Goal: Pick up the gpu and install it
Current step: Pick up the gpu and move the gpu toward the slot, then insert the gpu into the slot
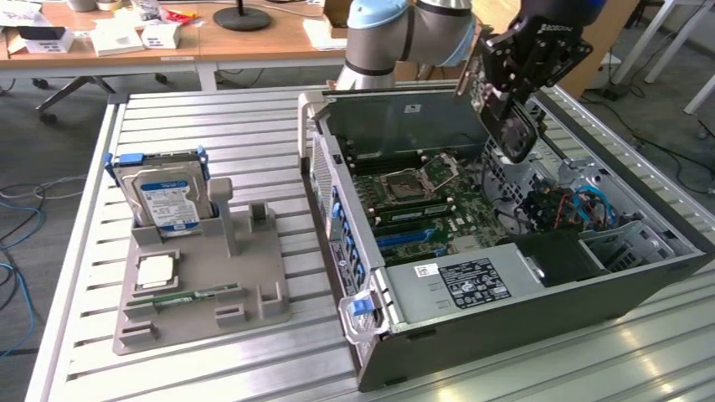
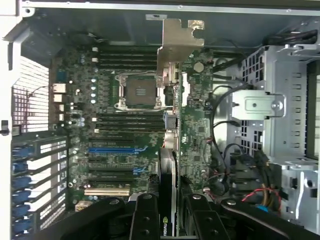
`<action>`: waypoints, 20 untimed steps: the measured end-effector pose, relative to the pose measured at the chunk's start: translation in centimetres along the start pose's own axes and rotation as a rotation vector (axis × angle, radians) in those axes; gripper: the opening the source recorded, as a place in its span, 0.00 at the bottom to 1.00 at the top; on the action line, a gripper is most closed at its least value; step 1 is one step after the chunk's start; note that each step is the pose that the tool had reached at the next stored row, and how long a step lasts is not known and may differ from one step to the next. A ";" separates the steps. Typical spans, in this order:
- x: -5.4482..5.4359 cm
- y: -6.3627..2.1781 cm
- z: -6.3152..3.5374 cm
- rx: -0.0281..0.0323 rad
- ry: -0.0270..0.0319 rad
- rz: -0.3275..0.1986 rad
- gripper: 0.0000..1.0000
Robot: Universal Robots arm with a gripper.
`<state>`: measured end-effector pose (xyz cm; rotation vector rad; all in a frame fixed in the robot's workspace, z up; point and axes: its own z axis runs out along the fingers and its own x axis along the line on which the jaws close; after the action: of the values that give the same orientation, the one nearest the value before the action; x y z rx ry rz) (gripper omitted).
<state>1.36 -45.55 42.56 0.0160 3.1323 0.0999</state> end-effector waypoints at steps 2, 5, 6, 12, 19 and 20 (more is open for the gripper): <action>-0.9 0.00 0.00 0.0000 0.0001 0.000 0.26; -2.3 0.01 0.02 -0.0002 0.0000 0.000 0.26; -2.7 0.02 0.02 -0.0002 0.0001 0.000 0.26; -4.2 0.04 0.03 -0.0003 0.0000 0.000 0.26; -4.2 0.04 0.03 -0.0003 0.0000 0.000 0.26; -4.2 0.04 0.03 -0.0003 0.0000 0.000 0.26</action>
<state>5.55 -45.55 42.56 0.0156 3.1323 0.1003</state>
